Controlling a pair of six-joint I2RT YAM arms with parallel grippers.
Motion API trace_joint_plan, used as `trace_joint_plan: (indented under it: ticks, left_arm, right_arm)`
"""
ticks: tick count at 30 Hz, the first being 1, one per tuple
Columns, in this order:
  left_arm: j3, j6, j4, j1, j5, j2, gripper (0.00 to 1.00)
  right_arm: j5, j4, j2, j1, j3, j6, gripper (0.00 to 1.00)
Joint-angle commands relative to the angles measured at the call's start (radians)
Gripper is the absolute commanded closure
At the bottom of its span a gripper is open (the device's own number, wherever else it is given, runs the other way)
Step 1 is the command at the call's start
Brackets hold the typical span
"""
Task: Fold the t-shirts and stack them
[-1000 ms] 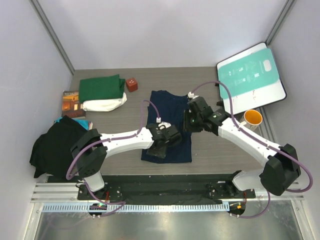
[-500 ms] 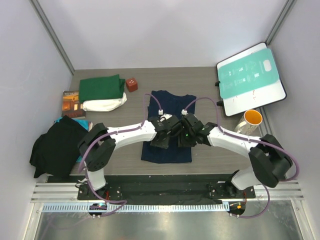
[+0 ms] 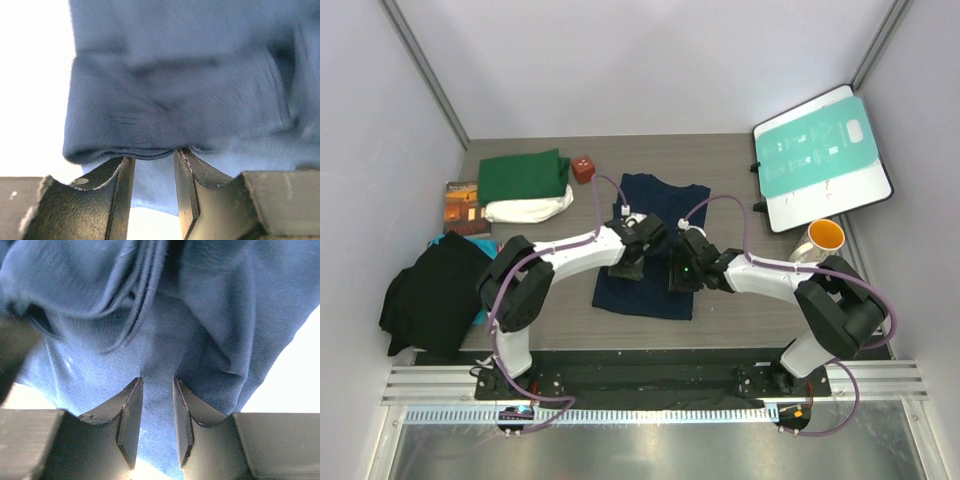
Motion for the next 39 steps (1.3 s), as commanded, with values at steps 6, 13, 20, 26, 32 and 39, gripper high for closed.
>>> trace_joint_plan:
  ticks: [6, 13, 20, 26, 32, 39]
  left_arm:
    - [0.142, 0.083, 0.056, 0.149, -0.093, -0.03, 0.63]
    - [0.256, 0.121, 0.049, 0.183, -0.073, 0.062, 0.63]
    - [0.369, 0.129, 0.044, 0.212, -0.051, 0.2, 0.64]
    - [0.376, 0.149, 0.056, 0.246, -0.086, 0.221, 0.63]
    - [0.366, 0.176, 0.032, 0.277, -0.14, 0.122, 0.61]
    - [0.354, 0.19, -0.016, 0.287, -0.108, -0.022, 0.6]
  right_arm:
    - [0.04, -0.007, 0.079, 0.044, -0.063, 0.004, 0.64]
    - [0.033, -0.002, 0.079, 0.047, -0.067, 0.004, 0.64]
    - [0.031, -0.01, 0.076, 0.049, -0.072, -0.002, 0.64]
    - [0.048, -0.045, 0.04, 0.047, -0.055, -0.023, 0.64]
    - [0.129, -0.166, -0.026, 0.049, 0.04, -0.082, 0.63]
    - [0.201, -0.229, -0.03, 0.037, 0.189, -0.132, 0.63]
